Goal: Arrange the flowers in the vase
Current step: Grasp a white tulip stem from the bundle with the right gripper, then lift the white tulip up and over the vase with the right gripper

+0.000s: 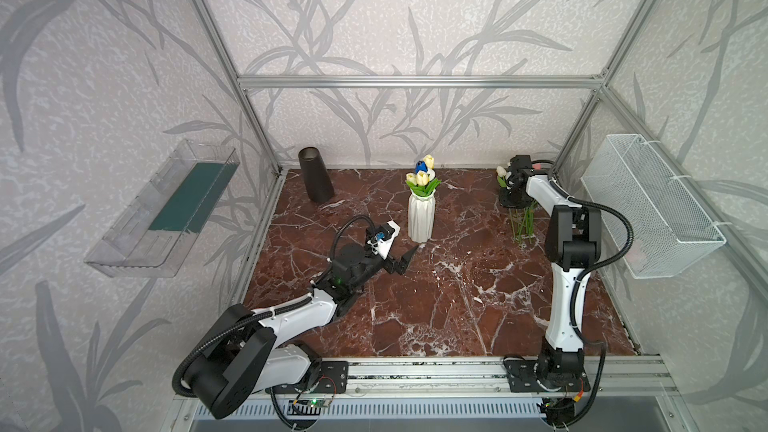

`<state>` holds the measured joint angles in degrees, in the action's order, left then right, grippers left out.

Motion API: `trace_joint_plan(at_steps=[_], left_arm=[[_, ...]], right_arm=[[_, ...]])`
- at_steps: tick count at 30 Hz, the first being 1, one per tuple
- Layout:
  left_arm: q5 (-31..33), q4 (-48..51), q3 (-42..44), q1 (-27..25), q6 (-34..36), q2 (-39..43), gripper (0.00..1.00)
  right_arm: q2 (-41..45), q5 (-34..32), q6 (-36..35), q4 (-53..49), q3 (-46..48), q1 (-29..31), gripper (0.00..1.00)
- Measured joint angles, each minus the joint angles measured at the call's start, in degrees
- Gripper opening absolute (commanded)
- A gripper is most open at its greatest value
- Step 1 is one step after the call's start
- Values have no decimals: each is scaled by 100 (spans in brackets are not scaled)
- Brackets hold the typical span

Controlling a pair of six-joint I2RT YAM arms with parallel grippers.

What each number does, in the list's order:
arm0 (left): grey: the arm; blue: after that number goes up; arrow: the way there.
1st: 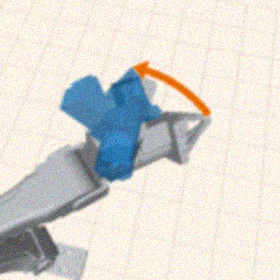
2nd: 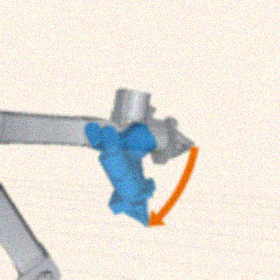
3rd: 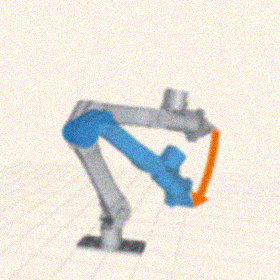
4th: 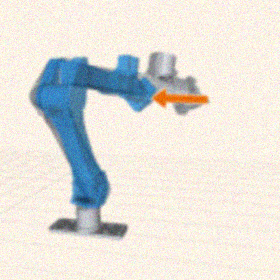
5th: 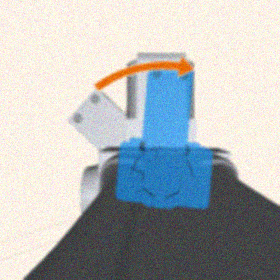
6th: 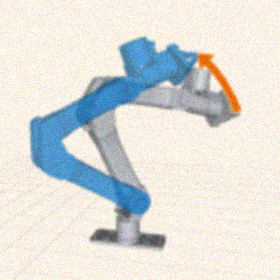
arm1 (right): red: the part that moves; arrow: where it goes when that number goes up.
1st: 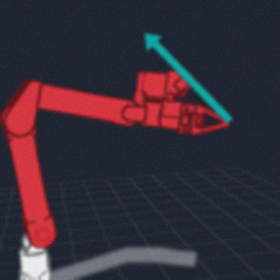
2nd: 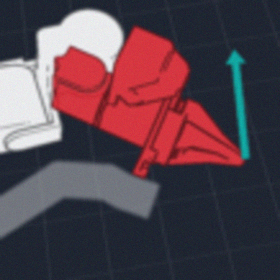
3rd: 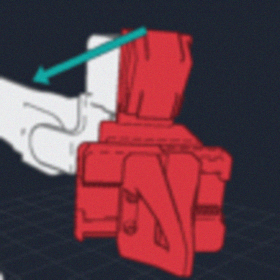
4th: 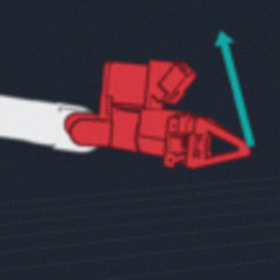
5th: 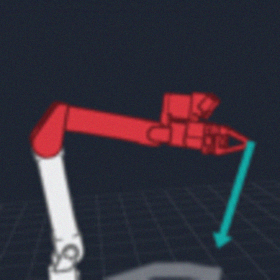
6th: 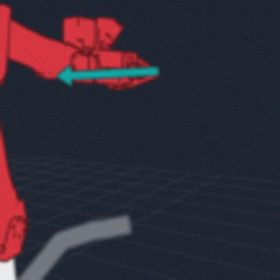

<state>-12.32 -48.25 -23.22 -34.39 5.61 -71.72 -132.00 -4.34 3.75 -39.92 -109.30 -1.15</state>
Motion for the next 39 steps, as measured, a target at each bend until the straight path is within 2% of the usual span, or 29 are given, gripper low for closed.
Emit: trace_joint_plan(at_steps=[7, 13, 18, 22, 27, 30, 33, 36, 39], left_arm=[[46, -11, 13, 0, 2, 0, 99], [44, -11, 13, 0, 0, 2, 100], [46, 0, 15, 0, 0, 20, 99], [74, 24, 24, 0, 0, 120, 99], [221, -26, 111, 0, -11, 227, 99], [382, -129, 199, 0, -26, 225, 99], [568, -271, 273, 0, -79, 225, 99], [691, -361, 278, 0, -116, 227, 100], [802, -407, 278, 2, -122, 232, 99]], right_arm=[[-457, 61, -37, -385, -632, -116, 26], [-894, 138, -70, -664, -1202, -140, 9], [-1016, 245, -87, -824, -1434, -138, 0], [-914, 417, -85, -671, -1222, -105, 0], [-42, 1163, 7, -129, 46, 15, 0], [1016, 1762, 302, 586, 1156, 208, 0], [2371, 2262, 713, 1862, 2347, 455, 0], [3713, 2935, 1311, 3788, 3547, 682, 0], [4468, 3633, 2159, 6264, 4527, 726, 0]])
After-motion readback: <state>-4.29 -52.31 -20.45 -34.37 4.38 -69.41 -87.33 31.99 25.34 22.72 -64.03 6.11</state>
